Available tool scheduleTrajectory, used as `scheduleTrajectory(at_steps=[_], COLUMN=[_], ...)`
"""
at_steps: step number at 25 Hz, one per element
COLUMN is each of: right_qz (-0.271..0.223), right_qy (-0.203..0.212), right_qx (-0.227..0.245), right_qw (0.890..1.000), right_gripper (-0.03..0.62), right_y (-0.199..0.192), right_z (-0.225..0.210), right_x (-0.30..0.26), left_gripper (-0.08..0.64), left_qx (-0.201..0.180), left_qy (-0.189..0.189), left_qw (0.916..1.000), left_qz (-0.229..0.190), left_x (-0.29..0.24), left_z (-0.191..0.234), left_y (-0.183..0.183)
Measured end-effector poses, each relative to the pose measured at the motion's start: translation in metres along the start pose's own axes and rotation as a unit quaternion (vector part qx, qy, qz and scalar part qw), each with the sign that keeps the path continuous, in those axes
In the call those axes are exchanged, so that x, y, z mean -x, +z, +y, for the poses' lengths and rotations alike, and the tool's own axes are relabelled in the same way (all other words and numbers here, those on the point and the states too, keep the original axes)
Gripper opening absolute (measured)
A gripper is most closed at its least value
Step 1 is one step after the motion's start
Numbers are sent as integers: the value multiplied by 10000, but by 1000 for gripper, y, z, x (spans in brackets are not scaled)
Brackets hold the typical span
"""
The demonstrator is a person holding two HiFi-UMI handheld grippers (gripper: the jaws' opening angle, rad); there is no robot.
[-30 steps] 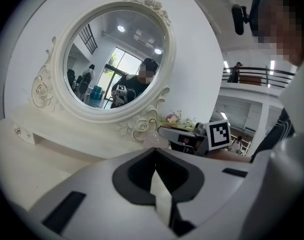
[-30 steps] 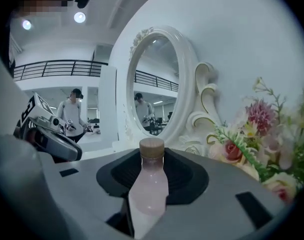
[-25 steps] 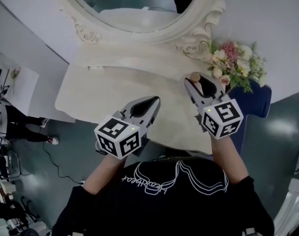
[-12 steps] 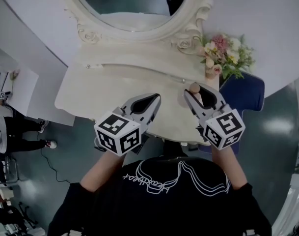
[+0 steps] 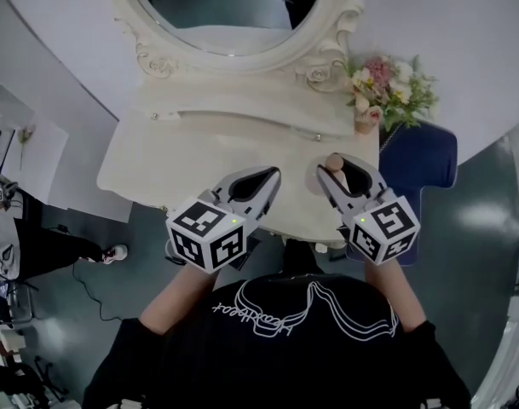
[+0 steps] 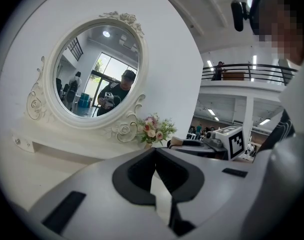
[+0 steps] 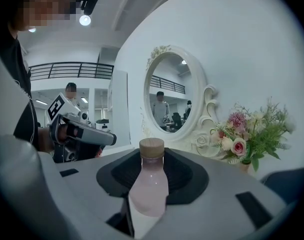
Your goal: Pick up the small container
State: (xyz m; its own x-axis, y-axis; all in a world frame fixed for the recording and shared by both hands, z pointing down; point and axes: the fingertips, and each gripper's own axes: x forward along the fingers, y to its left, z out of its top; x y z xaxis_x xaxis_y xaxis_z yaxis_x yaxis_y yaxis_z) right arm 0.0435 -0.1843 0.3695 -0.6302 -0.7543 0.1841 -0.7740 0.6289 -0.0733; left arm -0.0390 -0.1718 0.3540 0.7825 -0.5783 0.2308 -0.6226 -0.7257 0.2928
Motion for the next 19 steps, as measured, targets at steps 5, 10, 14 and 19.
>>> scheduleTrajectory(at_steps=[5,10,14,19], right_qz=[-1,-42,-34,2], right_qy=[-43,-70,-80,-114], right_qx=[18,18,-1,-16], right_qw=[10000,10000,10000,9999], right_gripper=[143,143,143,143], right_y=[0,-1,-3,-8], right_z=[8,12,16,20], right_x=[4,11,13,14], left_gripper=[2,2,3,2], left_qx=[32,0,58,108], left_qy=[4,-17,-28,-84], left_qw=[10000,9999,9999,9998], left_qz=[-50,-122,-121,-116], left_x=[10,14,16,20], left_z=[-2,-7,-7,-8], left_y=[-4,-6,-10,-15])
